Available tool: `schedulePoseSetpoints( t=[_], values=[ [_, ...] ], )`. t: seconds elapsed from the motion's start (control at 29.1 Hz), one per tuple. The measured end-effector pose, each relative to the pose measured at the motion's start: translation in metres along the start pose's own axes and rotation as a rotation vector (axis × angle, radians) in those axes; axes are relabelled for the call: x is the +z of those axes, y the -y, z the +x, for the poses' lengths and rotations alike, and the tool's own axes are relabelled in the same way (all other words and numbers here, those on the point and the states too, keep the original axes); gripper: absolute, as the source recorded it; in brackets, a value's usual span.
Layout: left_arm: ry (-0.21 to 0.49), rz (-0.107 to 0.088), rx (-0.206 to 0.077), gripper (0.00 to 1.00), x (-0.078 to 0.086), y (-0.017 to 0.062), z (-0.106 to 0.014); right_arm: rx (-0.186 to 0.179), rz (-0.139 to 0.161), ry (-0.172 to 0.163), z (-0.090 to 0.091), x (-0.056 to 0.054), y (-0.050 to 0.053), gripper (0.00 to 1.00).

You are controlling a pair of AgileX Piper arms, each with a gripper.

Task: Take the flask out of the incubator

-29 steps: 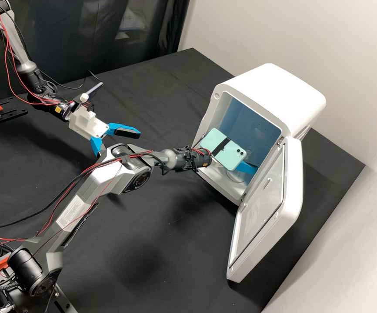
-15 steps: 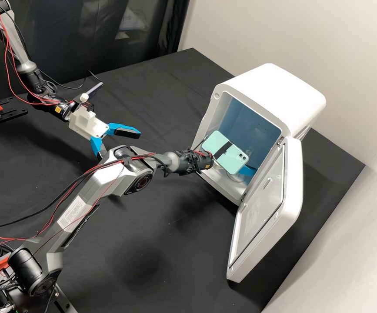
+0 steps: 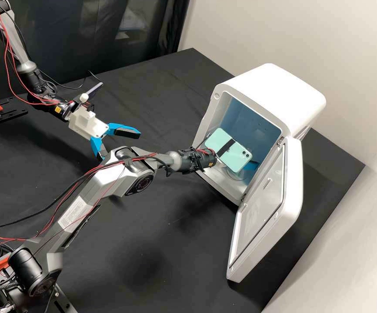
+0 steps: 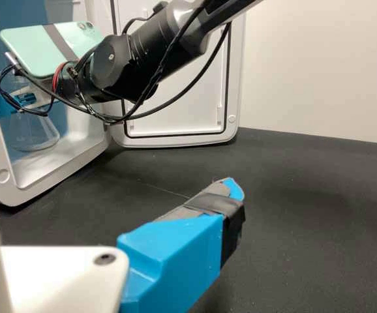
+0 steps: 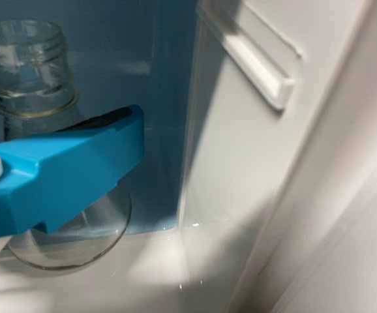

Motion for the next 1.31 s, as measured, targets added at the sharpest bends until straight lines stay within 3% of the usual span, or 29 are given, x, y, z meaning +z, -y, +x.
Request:
schedulePoseSetpoints(
  t=[1.31],
  values=[
    [0.000, 0.000, 0.000, 1.00, 0.0000, 0.0000, 0.0000, 0.007, -0.002, 0.005, 0.0014, 0.0037, 0.0021, 0.00]
  ],
)
